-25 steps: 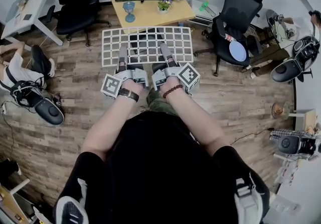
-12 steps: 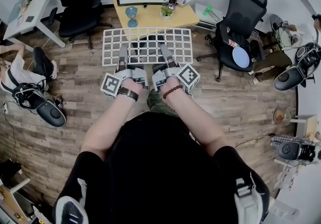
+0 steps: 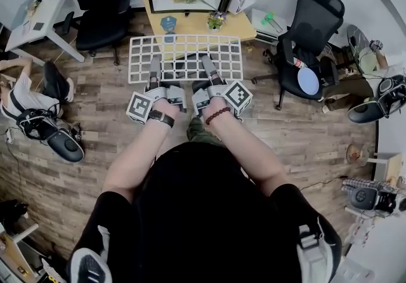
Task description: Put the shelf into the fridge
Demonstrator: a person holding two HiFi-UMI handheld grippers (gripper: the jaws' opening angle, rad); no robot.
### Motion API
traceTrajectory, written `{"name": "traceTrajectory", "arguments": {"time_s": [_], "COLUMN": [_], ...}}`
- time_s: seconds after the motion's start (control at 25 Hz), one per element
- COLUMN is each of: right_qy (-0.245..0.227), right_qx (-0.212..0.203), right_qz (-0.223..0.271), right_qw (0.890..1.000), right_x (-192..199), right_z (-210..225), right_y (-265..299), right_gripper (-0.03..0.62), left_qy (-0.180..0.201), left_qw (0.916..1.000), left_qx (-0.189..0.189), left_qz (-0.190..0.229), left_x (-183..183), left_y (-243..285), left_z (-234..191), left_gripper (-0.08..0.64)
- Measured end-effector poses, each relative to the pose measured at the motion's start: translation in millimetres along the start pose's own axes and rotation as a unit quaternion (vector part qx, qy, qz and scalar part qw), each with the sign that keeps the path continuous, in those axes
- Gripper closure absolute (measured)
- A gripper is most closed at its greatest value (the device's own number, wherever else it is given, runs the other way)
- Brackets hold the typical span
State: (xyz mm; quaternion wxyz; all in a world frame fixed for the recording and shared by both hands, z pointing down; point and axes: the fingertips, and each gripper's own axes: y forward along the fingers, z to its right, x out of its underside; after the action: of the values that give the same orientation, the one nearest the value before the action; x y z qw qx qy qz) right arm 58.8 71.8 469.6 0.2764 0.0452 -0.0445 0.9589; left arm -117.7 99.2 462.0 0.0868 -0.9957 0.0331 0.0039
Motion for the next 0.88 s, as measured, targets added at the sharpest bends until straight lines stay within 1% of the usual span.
{"name": "traceTrajectory", "arguments": {"time_s": [0.56,0.88], "right_qy": [0.005,0.019], "right_qx": [0.0,0.005], "right_qz": [-0.009,-0.021], "right_qw": [1.0,1.0], "right_x": [-30.2,-46.0], "right_z": [11.1,21.0], "right_y": [56.5,85.7], "right_gripper": [0.548,0.548], "left_qy": [0.007,0.014], "left_qw": [0.9999,0.9996], "left_qx": [-0.009,-0.014], "left_qz": [0.008,0.018], "left_x": [0.0,1.8], "left_y": [58.5,90.8], "left_z": [-14.2,-21.8], "left_gripper": [0.525,0.525]}}
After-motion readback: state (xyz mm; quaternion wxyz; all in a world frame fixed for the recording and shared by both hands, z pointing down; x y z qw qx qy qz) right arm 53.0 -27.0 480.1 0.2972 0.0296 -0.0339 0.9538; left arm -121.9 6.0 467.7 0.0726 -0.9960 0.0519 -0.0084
